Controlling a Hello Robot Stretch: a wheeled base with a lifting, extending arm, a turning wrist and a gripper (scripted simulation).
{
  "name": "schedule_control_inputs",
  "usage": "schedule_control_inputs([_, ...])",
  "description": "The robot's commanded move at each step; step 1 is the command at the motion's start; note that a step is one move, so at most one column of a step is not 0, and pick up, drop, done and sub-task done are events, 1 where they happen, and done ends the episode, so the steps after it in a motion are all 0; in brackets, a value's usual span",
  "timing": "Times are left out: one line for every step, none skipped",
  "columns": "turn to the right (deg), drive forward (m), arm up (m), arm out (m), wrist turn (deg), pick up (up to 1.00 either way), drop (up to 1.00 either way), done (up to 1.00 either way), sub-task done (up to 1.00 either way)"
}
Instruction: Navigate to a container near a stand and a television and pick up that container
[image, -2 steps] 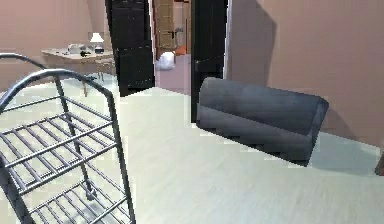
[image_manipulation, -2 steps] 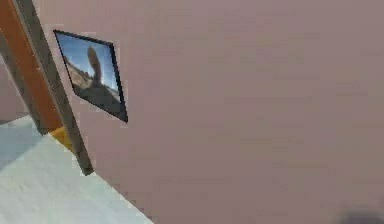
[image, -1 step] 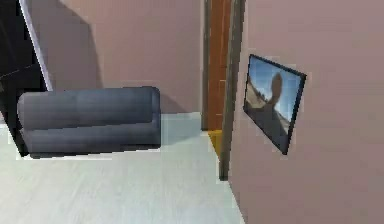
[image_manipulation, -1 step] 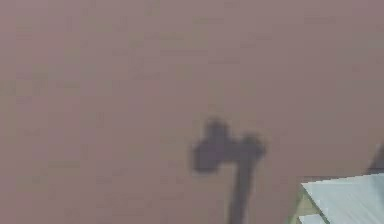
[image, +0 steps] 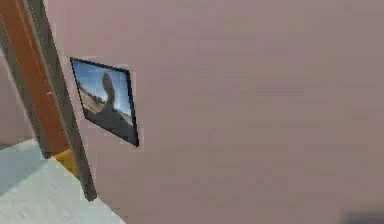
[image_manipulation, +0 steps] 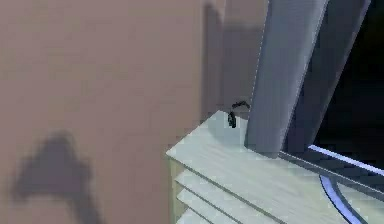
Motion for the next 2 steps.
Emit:
schedule_control_inputs([45.0,0.0,0.0,0.0,0.0,0.0,0.0,0.0,0.0])
schedule_control_inputs([18.0,0.0,0.0,0.0,0.0,0.0,0.0,0.0,0.0])
